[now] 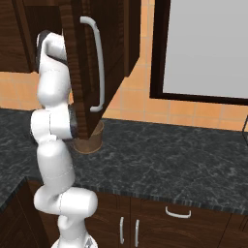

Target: Open the cabinet, pick up the bread from the cabinet and place it in the basket. Then move the basket to the dining counter.

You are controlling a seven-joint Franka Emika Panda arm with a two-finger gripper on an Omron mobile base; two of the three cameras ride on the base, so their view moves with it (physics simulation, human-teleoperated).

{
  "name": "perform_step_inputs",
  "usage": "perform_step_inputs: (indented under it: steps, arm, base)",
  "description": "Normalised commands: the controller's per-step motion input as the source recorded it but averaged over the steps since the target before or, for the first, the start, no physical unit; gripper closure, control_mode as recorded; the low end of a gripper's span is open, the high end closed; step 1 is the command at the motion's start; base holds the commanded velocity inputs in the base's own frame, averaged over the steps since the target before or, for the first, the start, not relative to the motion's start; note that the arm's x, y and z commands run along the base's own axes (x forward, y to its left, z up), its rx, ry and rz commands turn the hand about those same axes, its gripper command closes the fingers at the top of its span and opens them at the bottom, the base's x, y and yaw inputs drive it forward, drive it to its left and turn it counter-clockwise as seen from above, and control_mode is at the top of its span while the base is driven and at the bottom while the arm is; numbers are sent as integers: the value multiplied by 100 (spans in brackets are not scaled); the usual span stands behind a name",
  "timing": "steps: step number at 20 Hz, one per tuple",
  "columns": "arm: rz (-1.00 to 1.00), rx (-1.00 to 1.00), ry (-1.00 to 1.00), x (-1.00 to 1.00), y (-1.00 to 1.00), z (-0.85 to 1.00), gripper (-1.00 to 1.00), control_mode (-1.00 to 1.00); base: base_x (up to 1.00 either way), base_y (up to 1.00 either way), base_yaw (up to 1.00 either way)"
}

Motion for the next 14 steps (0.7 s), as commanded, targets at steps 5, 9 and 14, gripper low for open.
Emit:
perform_step_inputs:
  steps: [5, 9, 14]
  arm:
    - [-7, 0, -6, -100, -1, -23, 100, -100]
    - [-10, 0, -4, -100, -29, 0, 100, -100]
    - [-15, 0, 3, -100, -39, 0, 100, -100]
  base:
    - [0, 0, 0]
    - [0, 0, 0]
    - [0, 0, 0]
